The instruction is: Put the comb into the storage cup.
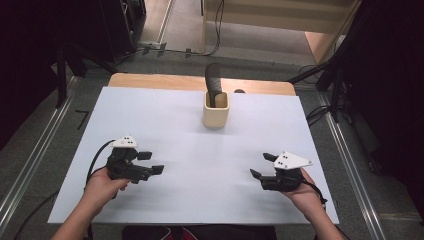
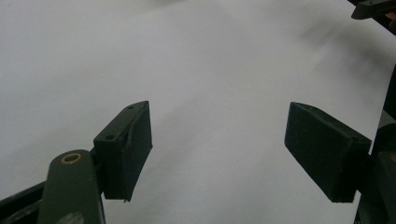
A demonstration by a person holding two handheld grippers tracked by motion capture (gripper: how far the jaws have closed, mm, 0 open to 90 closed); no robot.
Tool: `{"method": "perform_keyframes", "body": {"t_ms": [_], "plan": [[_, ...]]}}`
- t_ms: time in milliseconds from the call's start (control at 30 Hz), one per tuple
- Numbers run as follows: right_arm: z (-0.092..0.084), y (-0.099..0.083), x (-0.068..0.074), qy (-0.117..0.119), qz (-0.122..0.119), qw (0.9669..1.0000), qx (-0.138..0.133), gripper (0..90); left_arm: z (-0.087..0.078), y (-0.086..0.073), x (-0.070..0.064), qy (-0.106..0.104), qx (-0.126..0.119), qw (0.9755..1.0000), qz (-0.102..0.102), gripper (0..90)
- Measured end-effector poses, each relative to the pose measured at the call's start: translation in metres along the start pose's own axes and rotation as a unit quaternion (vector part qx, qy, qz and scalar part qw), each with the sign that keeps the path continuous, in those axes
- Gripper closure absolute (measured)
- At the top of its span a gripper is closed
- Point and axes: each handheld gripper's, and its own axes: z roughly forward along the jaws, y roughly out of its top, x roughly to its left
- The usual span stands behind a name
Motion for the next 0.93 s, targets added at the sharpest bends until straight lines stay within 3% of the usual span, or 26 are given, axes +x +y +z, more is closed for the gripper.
{"method": "perform_keyframes", "body": {"t_ms": [867,933], "plan": [[0.0010,-0.0004,0.0002,0.002,-0.001,1.0000,0.003,27.0,-0.0104,-0.0098,0.0054,0.014,0.002,0.9999,-0.003,24.3],[0.0015,-0.0005,-0.0016,0.015,0.013,0.9998,0.003,27.2,-0.0097,-0.0102,0.0059,0.023,0.002,0.9997,-0.002,24.4]]}}
